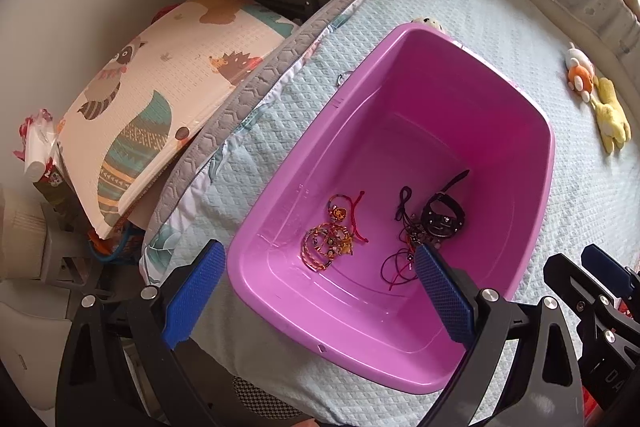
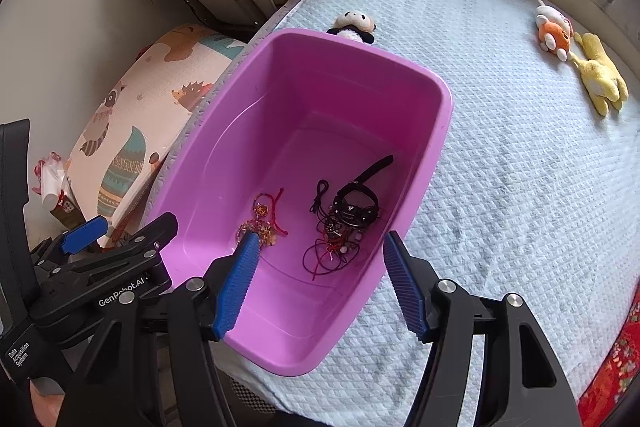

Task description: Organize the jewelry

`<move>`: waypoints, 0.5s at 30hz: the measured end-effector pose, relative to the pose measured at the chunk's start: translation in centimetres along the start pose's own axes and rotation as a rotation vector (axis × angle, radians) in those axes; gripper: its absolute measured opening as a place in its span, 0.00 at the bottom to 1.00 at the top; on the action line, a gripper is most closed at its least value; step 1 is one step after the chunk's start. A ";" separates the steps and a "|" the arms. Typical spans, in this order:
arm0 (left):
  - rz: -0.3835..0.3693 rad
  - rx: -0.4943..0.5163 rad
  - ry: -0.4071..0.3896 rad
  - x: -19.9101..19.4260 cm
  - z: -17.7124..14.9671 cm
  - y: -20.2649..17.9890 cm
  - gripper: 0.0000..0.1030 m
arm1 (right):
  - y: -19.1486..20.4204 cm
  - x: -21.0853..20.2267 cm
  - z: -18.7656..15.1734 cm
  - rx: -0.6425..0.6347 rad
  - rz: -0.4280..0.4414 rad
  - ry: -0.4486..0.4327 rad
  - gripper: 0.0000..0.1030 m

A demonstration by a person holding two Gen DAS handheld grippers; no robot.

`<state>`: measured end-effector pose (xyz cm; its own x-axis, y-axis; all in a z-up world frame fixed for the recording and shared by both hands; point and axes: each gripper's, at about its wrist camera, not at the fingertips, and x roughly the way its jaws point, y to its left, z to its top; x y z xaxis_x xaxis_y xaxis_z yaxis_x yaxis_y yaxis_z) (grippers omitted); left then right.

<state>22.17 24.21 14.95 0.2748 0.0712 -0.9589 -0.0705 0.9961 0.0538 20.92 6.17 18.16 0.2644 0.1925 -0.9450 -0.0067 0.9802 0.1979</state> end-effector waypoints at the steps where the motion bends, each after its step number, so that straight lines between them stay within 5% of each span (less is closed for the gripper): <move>1: 0.000 0.001 0.000 0.0 0.0 0.0 0.91 | 0.0 0.0 0.0 0.000 -0.001 0.000 0.60; 15: -0.002 0.005 0.000 -0.1 -0.1 -0.1 0.91 | 0.1 -0.1 -0.2 -0.007 -0.003 -0.001 0.60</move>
<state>22.02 24.06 14.99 0.2752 0.0690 -0.9589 -0.0648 0.9965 0.0532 20.70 6.28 18.21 0.2654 0.1892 -0.9454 -0.0126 0.9812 0.1928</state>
